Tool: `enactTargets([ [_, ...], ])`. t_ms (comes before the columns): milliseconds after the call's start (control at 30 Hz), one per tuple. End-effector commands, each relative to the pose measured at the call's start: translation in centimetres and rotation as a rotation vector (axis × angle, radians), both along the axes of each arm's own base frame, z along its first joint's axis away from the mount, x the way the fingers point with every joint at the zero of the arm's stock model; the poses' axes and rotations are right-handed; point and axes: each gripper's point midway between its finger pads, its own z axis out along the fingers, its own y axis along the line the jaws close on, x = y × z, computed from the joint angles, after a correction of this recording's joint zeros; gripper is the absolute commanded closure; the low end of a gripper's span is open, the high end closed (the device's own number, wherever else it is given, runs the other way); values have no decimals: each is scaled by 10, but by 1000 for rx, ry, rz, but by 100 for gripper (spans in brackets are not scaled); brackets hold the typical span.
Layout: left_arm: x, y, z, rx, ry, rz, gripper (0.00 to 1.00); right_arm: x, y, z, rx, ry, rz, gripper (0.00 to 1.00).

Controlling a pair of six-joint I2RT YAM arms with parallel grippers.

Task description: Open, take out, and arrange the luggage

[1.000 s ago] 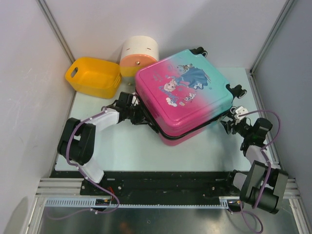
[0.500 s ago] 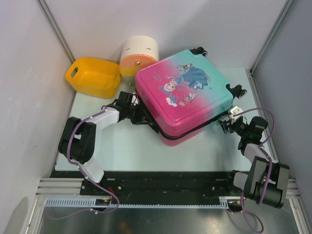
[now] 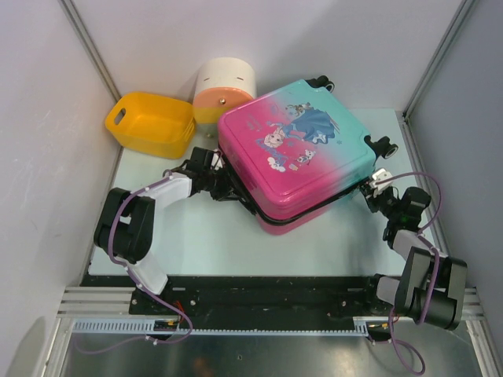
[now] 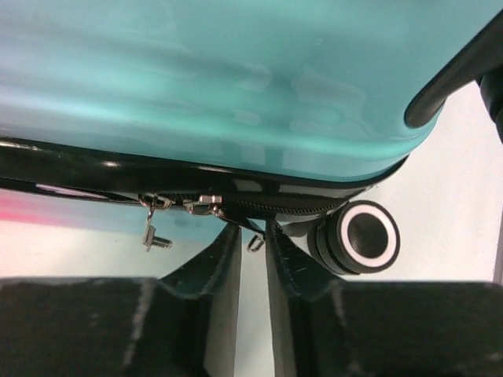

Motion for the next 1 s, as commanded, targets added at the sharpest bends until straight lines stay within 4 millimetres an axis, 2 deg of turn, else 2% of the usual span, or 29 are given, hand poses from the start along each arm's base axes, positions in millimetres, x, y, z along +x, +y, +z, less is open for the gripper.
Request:
enactTargets([
  [0,-15,43,-45,203,48,-26,100,1,-13,13,-23,-43,-17,83],
  [33,-16,43,-45,204,50,-26,100,0,-11,15,-24,-48,3,88],
  [67,-16,43,-45,202,49,-27,100,-2,-15,15,-33,-50,7,97],
  [167,-17,42,-46,200,52,-28,100,-6,-11,16,-27,-47,48,100],
  [200,-17,42,-45,199,49,-28,100,-10,-7,13,-36,-40,82,99],
  [267,-17,42,-45,200,51,-28,100,-12,-3,12,-51,-47,110,88],
  [300,-18,43,-45,200,52,-28,100,-14,0,11,-55,-45,128,86],
  [467,-18,43,-45,200,52,-28,100,-9,7,5,-80,-42,143,88],
  [667,-19,42,-46,196,57,-25,100,3,13,4,-108,-65,136,75],
  [900,-19,42,-46,196,56,-28,100,15,8,3,-97,-75,87,69],
  [967,-21,42,-48,195,63,-30,100,15,8,2,-94,-72,87,71],
])
